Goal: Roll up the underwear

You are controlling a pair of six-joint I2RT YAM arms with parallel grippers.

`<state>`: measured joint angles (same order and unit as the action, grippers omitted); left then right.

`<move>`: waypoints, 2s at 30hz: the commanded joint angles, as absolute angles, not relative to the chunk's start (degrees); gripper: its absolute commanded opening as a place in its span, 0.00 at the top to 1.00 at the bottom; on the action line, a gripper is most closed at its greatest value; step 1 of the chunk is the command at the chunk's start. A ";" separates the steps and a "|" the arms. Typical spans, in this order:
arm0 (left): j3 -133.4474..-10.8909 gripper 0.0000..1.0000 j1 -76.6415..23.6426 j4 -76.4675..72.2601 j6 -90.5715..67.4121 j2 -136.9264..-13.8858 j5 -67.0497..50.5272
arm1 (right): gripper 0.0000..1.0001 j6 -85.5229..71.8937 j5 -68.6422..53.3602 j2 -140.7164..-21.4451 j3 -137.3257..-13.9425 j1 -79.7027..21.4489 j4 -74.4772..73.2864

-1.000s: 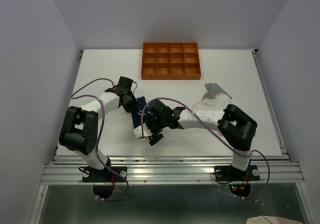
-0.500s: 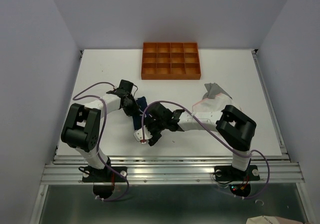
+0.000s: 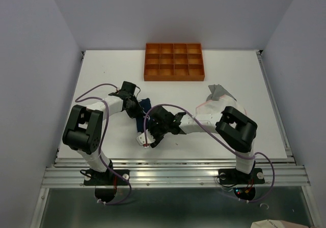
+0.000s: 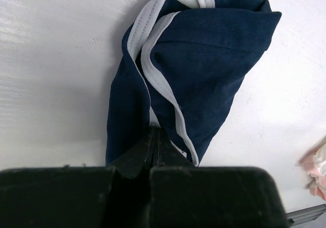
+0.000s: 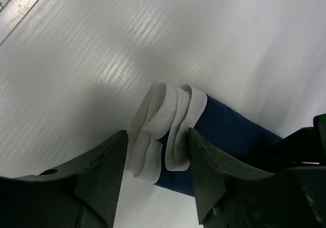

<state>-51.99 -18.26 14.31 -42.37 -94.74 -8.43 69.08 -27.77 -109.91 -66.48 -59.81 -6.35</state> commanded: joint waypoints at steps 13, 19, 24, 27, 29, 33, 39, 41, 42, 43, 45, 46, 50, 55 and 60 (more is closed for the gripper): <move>-49.92 1.00 -18.90 15.03 -41.84 -94.48 -7.73 | 0.55 67.07 -25.05 -112.41 -65.74 -60.38 -5.71; -49.48 1.00 -19.16 14.50 -41.31 -93.60 -7.38 | 0.75 63.47 -24.00 -113.29 -66.80 -60.38 -5.36; -48.96 1.00 -19.34 14.15 -40.96 -93.34 -7.64 | 0.90 57.67 -24.43 -112.59 -67.24 -60.38 -5.54; -48.69 1.00 -19.42 13.97 -40.78 -92.90 -7.65 | 0.93 54.59 -25.66 -111.36 -66.97 -60.38 -5.62; -48.52 1.00 -19.77 13.89 -40.69 -92.64 -7.73 | 0.93 51.18 -27.23 -110.75 -67.23 -60.38 -6.32; -47.64 1.00 -20.65 13.71 -40.52 -91.06 -7.47 | 0.95 43.97 -29.96 -109.16 -68.29 -60.38 -8.17; -46.23 1.00 -21.62 13.62 -40.60 -90.09 -7.65 | 0.99 36.66 -35.15 -108.54 -71.27 -58.63 -11.16; -45.97 1.00 -21.71 13.62 -40.78 -90.00 -7.65 | 0.99 33.51 -38.91 -108.81 -72.86 -56.79 -12.38; -45.71 1.00 -21.80 13.62 -40.87 -89.74 -7.73 | 0.99 32.36 -40.59 -108.98 -73.47 -55.99 -12.83; -45.62 1.00 -21.97 13.45 -40.87 -89.56 -7.73 | 0.99 29.91 -43.56 -109.33 -75.13 -55.29 -14.22; -45.44 1.00 -22.50 13.45 -40.78 -89.03 -7.73 | 0.99 29.18 -47.53 -111.00 -76.90 -53.01 -16.16; -45.53 1.00 -22.76 13.53 -40.61 -88.86 -7.73 | 0.99 27.70 -50.59 -111.53 -78.56 -52.39 -17.48; -45.44 1.00 -24.34 13.62 -40.08 -88.16 -7.12 | 0.99 25.75 -56.24 -113.99 -81.12 -49.75 -19.42; -45.35 1.00 -25.22 13.80 -40.43 -88.15 -6.59 | 0.99 22.86 -57.13 -114.96 -82.09 -48.60 -19.34; -45.26 1.00 -25.40 13.71 -40.87 -87.72 -6.59 | 0.99 18.99 -56.52 -116.10 -83.06 -47.99 -18.90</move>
